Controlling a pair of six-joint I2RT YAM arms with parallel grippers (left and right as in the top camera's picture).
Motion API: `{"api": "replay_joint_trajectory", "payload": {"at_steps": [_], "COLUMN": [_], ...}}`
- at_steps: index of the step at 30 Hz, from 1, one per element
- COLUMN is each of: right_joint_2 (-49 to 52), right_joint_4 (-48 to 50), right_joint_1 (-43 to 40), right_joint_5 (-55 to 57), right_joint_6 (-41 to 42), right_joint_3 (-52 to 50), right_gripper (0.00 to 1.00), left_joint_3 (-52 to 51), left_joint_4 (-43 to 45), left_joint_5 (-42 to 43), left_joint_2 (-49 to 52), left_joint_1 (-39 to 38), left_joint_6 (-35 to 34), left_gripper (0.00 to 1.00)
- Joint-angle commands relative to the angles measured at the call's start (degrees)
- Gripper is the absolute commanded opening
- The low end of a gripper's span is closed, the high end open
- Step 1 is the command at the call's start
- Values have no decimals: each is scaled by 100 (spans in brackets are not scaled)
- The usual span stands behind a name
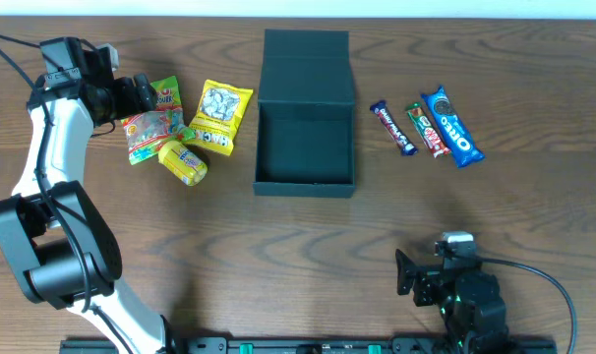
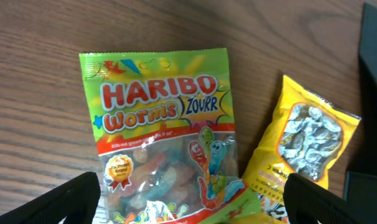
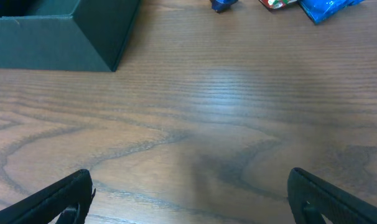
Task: Pack container
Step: 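Reach left gripper to the Haribo Worms bag and grasp it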
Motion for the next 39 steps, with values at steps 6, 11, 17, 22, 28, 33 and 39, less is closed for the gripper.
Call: {"api": "replay_joint_trajectory", "payload": {"at_steps": [6, 11, 17, 22, 28, 33, 39], "right_joint_2": [-31, -31, -31, -31, -31, -31, -31], "right_joint_4": [-11, -11, -11, -11, -11, -11, -11], "right_joint_1": [-50, -50, -50, -50, -50, -50, -50], "right_joint_5": [-7, -7, -7, -7, -7, -7, -7], "right_joint_6": [-57, -57, -57, -57, -57, -57, -57], "right_joint_3": [-22, -22, -22, -22, -22, -22, -22], "right_gripper": [99, 99, 99, 99, 99, 99, 99], "left_joint_3": [142, 144, 144, 144, 142, 142, 166], "left_joint_4": [33, 28, 24, 15, 28, -31, -94], "left_joint_5": [-437, -579, -831, -918, -970, -970, -964], "left_joint_2": [756, 1047, 1318, 1545, 1637, 1692, 1685], "left_joint_1": [-131, -144, -149, -151, -151, -151, -149], "left_joint_6": [-173, -273, -275, -278, -273, -273, -365], "left_gripper": [95, 95, 95, 95, 54, 37, 11]}}
